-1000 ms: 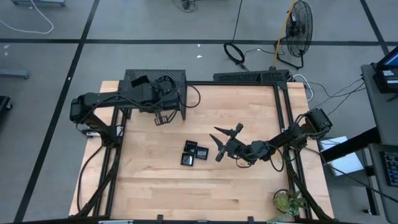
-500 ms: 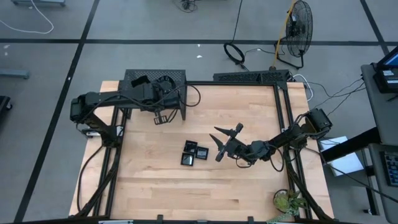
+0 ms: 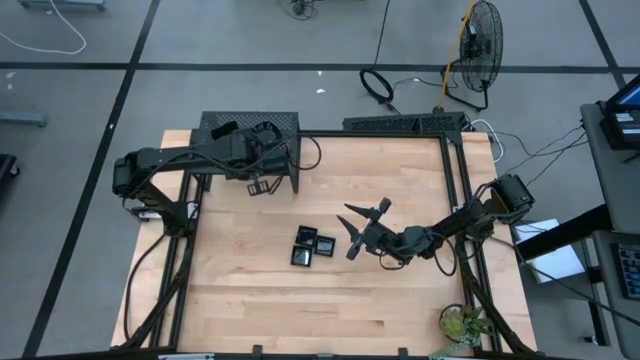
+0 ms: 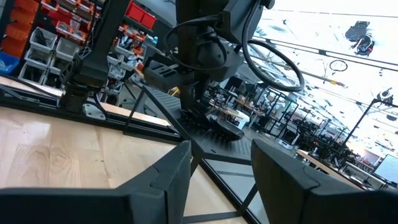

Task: Pick & Place Mini shaped plates
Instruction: Stack the square plate on top of the square plate on the shelf

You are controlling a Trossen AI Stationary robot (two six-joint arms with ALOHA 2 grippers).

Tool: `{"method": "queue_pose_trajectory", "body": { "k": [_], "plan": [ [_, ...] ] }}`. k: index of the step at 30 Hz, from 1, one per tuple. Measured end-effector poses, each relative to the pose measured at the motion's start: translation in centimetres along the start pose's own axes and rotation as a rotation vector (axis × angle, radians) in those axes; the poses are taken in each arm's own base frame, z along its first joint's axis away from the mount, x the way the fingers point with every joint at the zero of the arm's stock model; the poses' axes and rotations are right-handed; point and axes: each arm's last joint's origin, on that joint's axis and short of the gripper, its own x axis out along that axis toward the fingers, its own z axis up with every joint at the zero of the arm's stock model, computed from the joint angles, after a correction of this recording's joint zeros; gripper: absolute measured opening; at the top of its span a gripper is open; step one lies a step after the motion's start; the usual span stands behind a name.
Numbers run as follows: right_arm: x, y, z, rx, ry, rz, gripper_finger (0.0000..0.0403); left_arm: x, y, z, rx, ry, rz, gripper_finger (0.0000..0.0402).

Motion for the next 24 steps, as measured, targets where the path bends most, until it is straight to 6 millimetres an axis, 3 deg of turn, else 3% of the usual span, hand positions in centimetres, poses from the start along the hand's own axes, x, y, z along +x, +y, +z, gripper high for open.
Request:
{"method": "queue_pose_trajectory", "body": {
  "k": [11,16,20,24],
  "plan": [
    [0.0,0.0,0.0,0.000,0.000,0.000,0.0155,0.0,0.1,-0.6,-0.014,0.053,0.026,0.0147],
    [0.0,0.0,0.0,0.000,0.001,-0.001,0.0155,-1.0,0.5,-1.5,-0.109,0.016,0.014,0.0147],
    [-0.3,0.3,0.1,-0.002,-0.001,0.012,0.0155,-3.3,0.7,-2.5,-0.218,-0.153,-0.050,0.0147],
    [-1.1,0.8,0.4,0.008,0.003,0.028,0.0155,-5.6,0.5,-5.0,-0.307,-0.479,-0.126,0.0147]
  ]
}}
